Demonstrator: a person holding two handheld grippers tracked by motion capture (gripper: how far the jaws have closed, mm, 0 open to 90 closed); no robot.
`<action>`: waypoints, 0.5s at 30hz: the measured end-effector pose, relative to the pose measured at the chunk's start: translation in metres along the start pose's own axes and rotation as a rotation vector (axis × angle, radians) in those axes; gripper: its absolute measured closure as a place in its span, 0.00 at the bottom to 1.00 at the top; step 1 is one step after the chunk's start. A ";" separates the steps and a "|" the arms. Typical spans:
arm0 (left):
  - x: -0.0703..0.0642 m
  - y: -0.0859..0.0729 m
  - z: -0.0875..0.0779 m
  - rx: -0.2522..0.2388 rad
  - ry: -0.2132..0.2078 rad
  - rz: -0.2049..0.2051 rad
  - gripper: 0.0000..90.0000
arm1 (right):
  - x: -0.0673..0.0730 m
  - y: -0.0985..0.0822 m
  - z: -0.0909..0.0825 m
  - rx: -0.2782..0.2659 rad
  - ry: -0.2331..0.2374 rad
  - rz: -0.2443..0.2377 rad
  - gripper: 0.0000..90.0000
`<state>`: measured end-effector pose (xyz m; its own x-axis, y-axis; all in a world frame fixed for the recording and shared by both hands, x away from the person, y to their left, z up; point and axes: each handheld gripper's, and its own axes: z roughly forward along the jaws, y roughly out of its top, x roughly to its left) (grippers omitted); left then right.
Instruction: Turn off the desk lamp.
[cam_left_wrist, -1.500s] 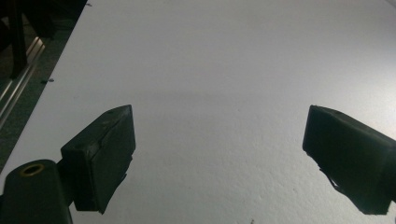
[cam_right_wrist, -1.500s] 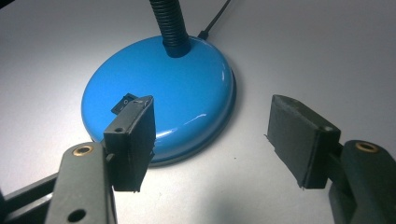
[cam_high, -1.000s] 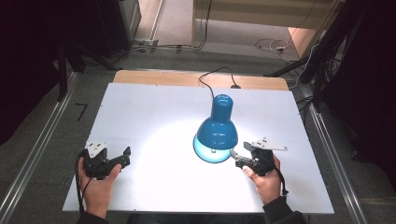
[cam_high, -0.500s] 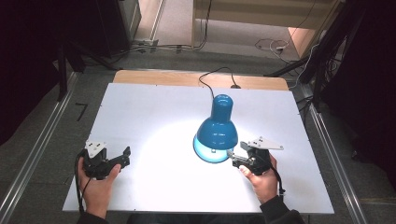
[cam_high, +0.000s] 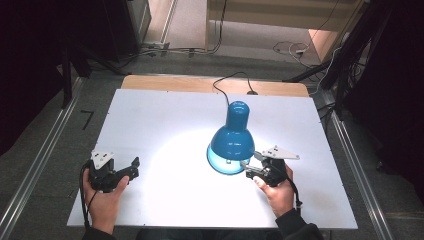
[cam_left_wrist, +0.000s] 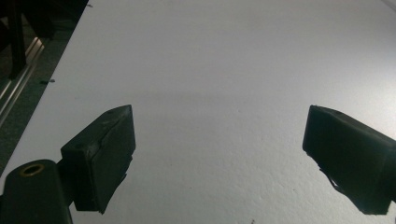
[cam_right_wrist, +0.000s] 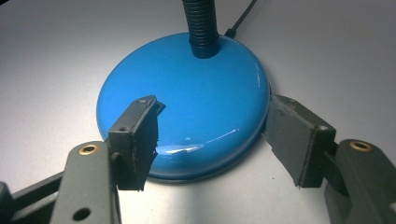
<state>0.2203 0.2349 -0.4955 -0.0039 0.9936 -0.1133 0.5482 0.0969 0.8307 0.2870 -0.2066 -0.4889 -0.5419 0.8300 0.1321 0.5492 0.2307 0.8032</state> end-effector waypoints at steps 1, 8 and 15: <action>0.000 0.000 0.000 0.000 0.000 0.000 0.11 | 0.000 0.000 0.001 0.000 -0.002 -0.003 0.37; 0.000 0.000 0.000 0.001 -0.003 0.001 0.11 | 0.004 0.001 0.003 -0.018 0.017 -0.025 0.62; 0.000 0.000 0.000 0.000 -0.002 0.001 0.11 | 0.011 0.002 0.007 -0.054 0.056 -0.018 0.97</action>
<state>0.2202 0.2350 -0.4954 -0.0017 0.9936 -0.1133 0.5479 0.0957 0.8310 0.2873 -0.1934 -0.4900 -0.5869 0.7960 0.1481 0.5045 0.2165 0.8358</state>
